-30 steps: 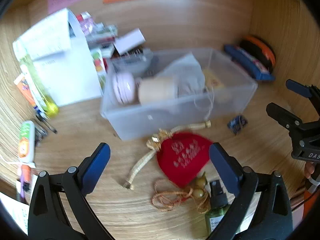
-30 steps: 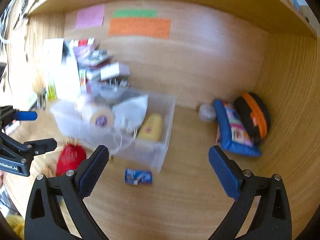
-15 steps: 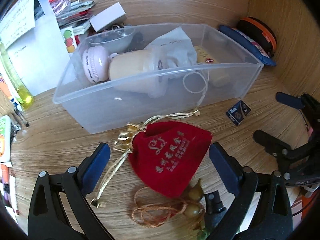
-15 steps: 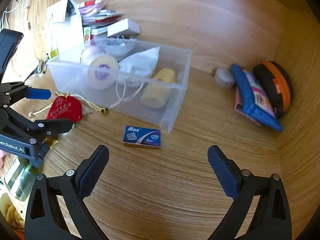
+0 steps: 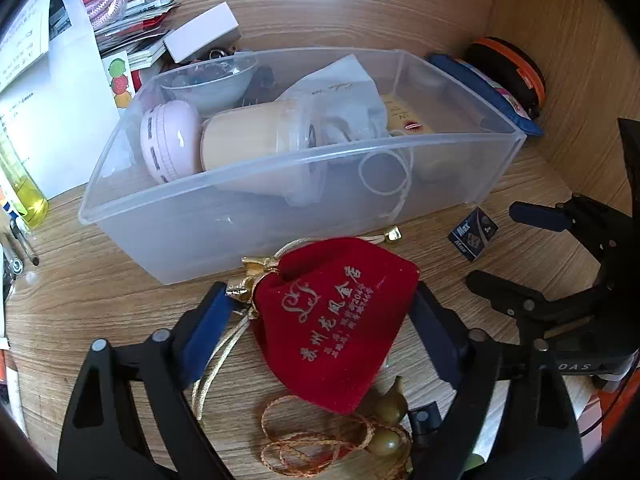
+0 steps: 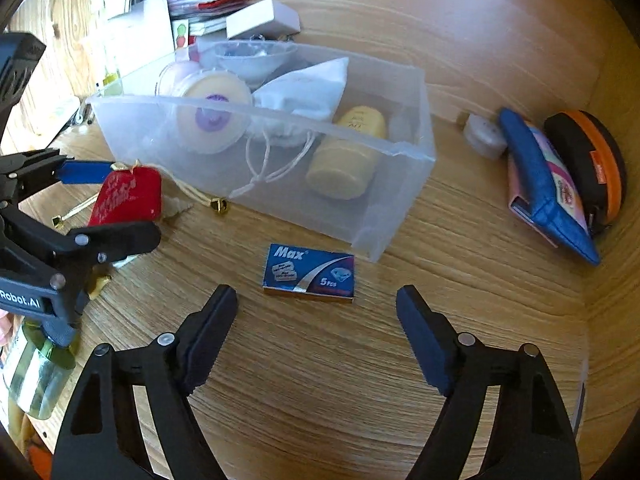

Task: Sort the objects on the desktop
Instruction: 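Grasp the red velvet pouch with the left tool while the right tool grasps the blue Max box, then carry the red pouch and blue Max box over the clear box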

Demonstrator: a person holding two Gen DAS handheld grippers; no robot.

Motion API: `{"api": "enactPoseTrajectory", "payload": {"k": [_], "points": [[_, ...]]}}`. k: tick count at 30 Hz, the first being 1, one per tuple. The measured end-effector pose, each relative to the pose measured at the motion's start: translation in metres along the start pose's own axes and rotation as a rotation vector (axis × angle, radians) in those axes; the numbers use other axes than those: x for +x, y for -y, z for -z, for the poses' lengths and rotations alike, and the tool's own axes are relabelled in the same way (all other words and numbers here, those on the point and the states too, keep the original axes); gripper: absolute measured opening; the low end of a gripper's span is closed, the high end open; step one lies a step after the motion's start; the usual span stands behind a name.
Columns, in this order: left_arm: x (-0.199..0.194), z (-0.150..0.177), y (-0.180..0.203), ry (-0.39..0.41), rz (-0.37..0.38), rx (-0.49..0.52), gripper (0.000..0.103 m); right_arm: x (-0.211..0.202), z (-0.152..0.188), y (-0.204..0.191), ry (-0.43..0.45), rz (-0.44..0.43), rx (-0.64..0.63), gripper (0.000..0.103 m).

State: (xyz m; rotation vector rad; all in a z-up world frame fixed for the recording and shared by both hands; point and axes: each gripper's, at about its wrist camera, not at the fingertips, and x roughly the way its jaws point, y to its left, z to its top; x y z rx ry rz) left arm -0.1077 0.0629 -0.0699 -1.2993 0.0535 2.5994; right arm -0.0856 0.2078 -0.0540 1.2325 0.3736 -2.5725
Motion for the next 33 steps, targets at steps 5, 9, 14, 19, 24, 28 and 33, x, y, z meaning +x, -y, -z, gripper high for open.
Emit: {"api": "enactPoseTrajectory", "payload": {"k": [5, 9, 14, 19, 24, 28, 33], "points": [[0.003, 0.000, 0.001, -0.013, 0.006, 0.009, 0.070, 0.005, -0.002, 0.008, -0.014, -0.051, 0.050, 0.072], [0.001, -0.001, 0.002, -0.005, 0.012, 0.010, 0.058, 0.006, -0.003, 0.008, -0.009, -0.076, 0.064, 0.054], [-0.001, -0.001, -0.005, 0.002, 0.027, -0.015, 0.047, 0.002, -0.009, -0.003, -0.004, -0.061, 0.018, 0.044], [-0.006, -0.001, -0.011, 0.022, 0.040, -0.031, 0.035, 0.001, -0.012, -0.006, -0.009, -0.041, 0.002, 0.044], [-0.015, 0.000, -0.009, 0.053, 0.028, -0.021, 0.033, -0.005, -0.007, -0.011, -0.002, -0.028, -0.020, 0.044], [-0.024, 0.002, -0.015, 0.069, 0.023, -0.022, 0.033, -0.017, -0.004, -0.012, 0.015, -0.023, -0.022, 0.044], [-0.038, 0.003, -0.025, 0.089, 0.026, -0.037, 0.033, -0.034, -0.003, -0.013, 0.038, -0.027, -0.028, 0.044]]}}
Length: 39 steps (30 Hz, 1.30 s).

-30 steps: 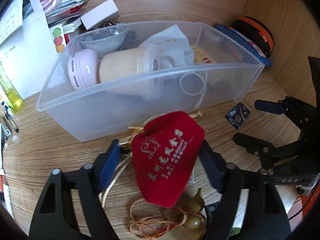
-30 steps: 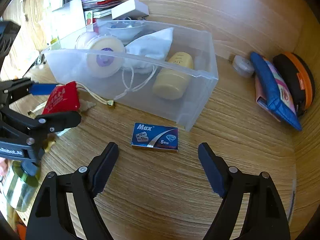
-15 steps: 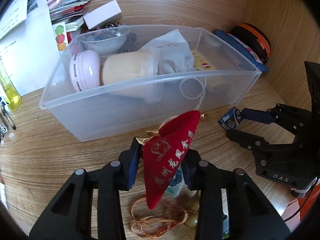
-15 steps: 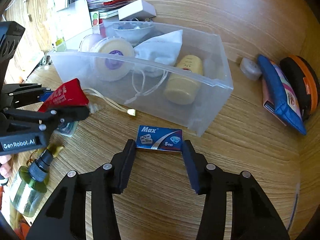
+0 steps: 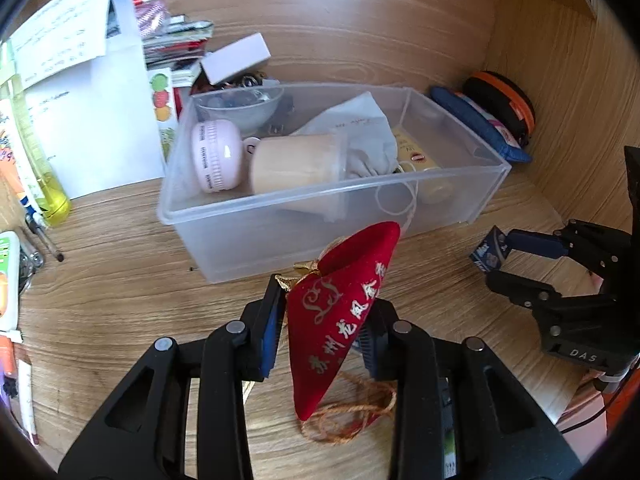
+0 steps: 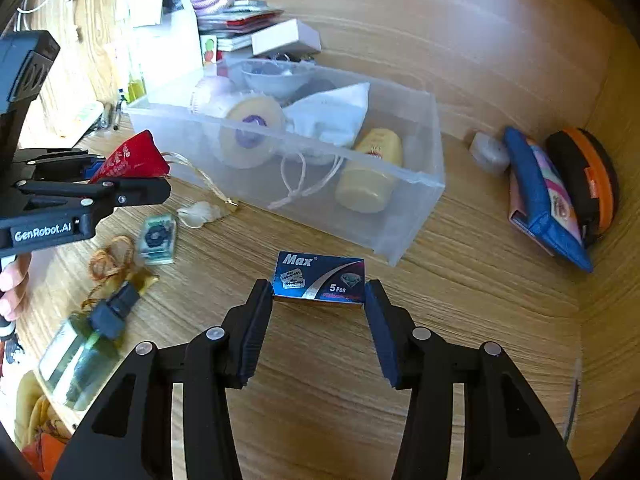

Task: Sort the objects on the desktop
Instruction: 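Carry the red pouch and blue Max box over the clear box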

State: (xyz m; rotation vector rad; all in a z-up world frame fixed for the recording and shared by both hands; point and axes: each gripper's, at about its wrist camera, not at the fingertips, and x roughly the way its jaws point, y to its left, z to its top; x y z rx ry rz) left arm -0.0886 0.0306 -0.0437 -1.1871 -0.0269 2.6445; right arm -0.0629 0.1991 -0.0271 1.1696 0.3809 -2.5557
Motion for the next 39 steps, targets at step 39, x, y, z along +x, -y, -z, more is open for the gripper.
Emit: {"api": "enactPoseTrajectory", "payload": {"k": [39], "points": [[-0.103, -0.078, -0.005, 0.292, -0.128, 0.080, 0.033, -0.081, -0.089, 0.007, 0.280, -0.101, 0.029, 0.044]]}}
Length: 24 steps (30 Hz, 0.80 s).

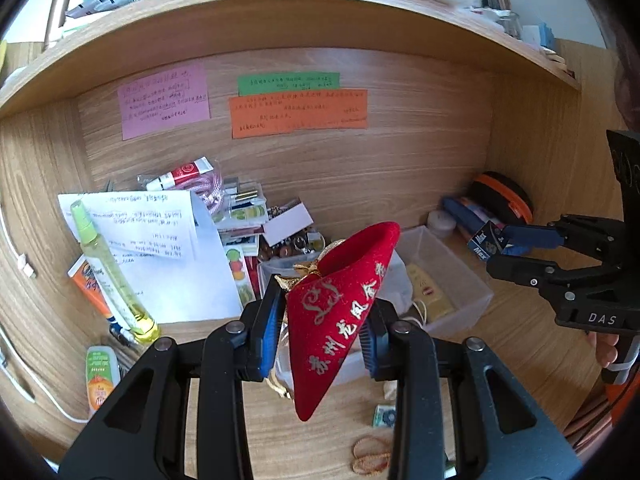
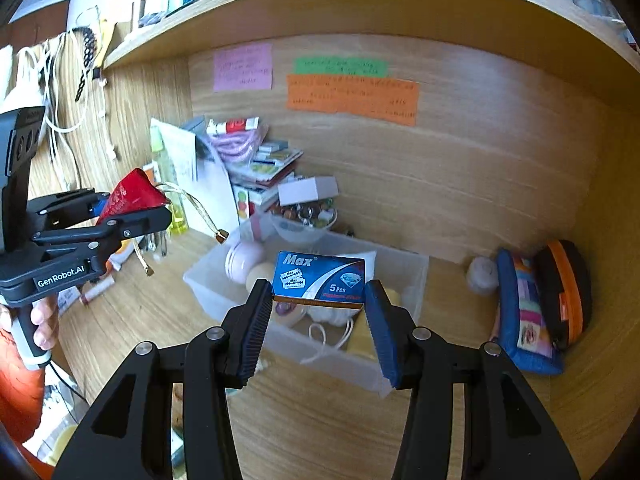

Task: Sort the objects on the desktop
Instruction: 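Carry the red pouch and blue Max box over the clear box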

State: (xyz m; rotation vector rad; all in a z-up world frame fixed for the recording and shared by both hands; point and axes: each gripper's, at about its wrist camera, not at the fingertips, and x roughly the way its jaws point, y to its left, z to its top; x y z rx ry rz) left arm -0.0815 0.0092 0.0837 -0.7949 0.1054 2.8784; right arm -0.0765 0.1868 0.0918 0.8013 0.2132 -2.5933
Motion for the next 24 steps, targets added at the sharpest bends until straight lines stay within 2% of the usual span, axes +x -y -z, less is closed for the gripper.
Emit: {"api": "enactPoseTrajectory", "payload": {"k": [12, 24], "points": [[0.069, -0.020, -0.010, -0.093, 0.034, -0.048, 0.033, 0.055, -0.019, 0.023, -0.038, -0.030, 0.035, 0.044], [0.136, -0.022, -0.005, -0.191, 0.040, -0.028, 0.033, 0.114, -0.020, 0.045, -0.129, -0.034, 0.046, 0.044]]}}
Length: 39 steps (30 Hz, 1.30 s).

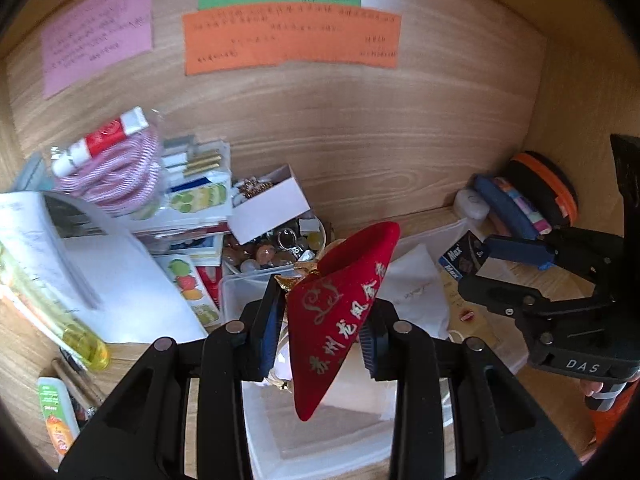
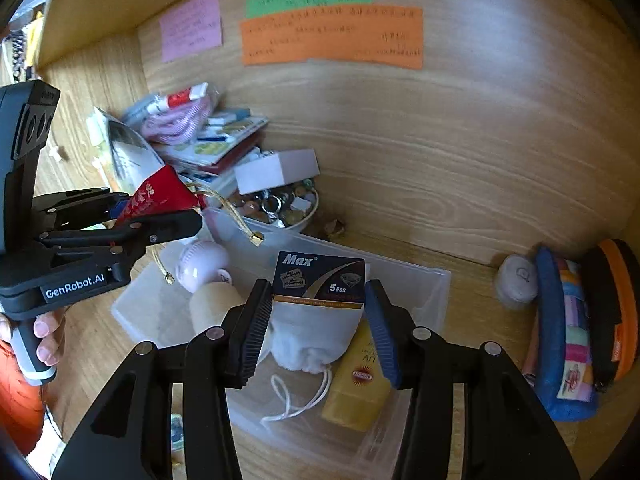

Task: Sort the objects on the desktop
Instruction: 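Carry the red pouch and blue Max box over the clear box, then open both tools to drop the pouch and Max box into the clear box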

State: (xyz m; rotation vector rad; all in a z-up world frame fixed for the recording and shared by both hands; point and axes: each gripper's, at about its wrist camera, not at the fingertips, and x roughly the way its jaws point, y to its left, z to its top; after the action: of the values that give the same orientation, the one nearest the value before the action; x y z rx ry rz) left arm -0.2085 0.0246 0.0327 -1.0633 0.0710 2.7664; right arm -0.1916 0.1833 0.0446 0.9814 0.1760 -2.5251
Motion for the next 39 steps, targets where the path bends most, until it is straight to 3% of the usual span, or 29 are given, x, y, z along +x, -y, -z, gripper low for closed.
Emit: {"api": "enactPoseTrajectory", "payload": {"k": [21, 25, 29, 34, 39], "points": [[0.066, 0.012, 0.003, -0.149, 0.027, 0.014, 0.037, 0.062, 0.001, -0.003, -0.132, 0.035, -0.070, 0.044], [0.063, 0.012, 0.004, -0.142, 0.020, 0.022, 0.053, 0.070, 0.004, -0.006, -0.152, 0.057, -0.090, 0.044], [0.067, 0.012, 0.003, -0.158, 0.001, 0.017, 0.056, 0.071, 0.004, -0.009, -0.157, 0.084, -0.115, 0.045], [0.065, 0.010, -0.001, -0.161, 0.009, -0.003, 0.074, 0.071, 0.006, -0.010, -0.171, 0.123, -0.128, 0.045], [0.063, 0.011, -0.003, -0.183, 0.007, -0.015, 0.081, 0.062, 0.009, -0.011, -0.149, 0.174, -0.154, 0.068]]}}
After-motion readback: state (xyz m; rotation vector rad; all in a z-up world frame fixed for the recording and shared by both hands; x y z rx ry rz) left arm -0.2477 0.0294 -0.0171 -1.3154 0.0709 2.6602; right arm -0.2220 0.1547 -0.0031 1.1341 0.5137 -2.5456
